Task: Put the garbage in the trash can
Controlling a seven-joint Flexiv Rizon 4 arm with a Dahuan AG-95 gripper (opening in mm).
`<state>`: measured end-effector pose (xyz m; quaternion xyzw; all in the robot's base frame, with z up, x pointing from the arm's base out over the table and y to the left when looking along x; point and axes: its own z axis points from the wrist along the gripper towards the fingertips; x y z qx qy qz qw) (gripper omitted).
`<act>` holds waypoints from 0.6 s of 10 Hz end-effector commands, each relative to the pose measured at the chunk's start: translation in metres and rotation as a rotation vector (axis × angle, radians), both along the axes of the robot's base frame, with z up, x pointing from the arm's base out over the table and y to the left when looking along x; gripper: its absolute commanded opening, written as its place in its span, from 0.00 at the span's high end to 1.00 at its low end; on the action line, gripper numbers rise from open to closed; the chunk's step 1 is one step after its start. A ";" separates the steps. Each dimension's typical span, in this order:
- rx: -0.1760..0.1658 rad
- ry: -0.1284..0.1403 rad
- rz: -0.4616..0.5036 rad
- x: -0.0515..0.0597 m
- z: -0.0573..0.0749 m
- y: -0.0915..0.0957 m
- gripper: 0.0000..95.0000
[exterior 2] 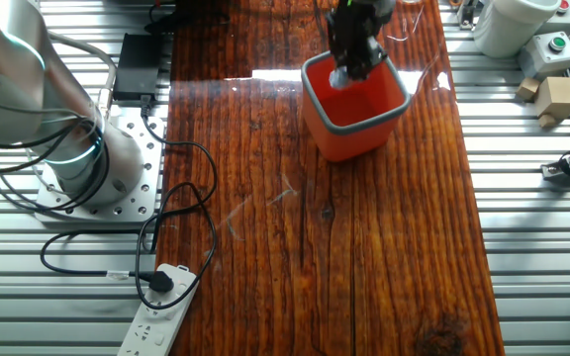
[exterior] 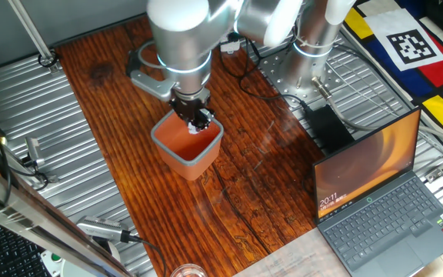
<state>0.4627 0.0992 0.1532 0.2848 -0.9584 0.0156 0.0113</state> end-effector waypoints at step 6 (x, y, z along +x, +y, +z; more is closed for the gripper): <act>0.003 0.045 -0.031 0.001 0.018 0.021 0.40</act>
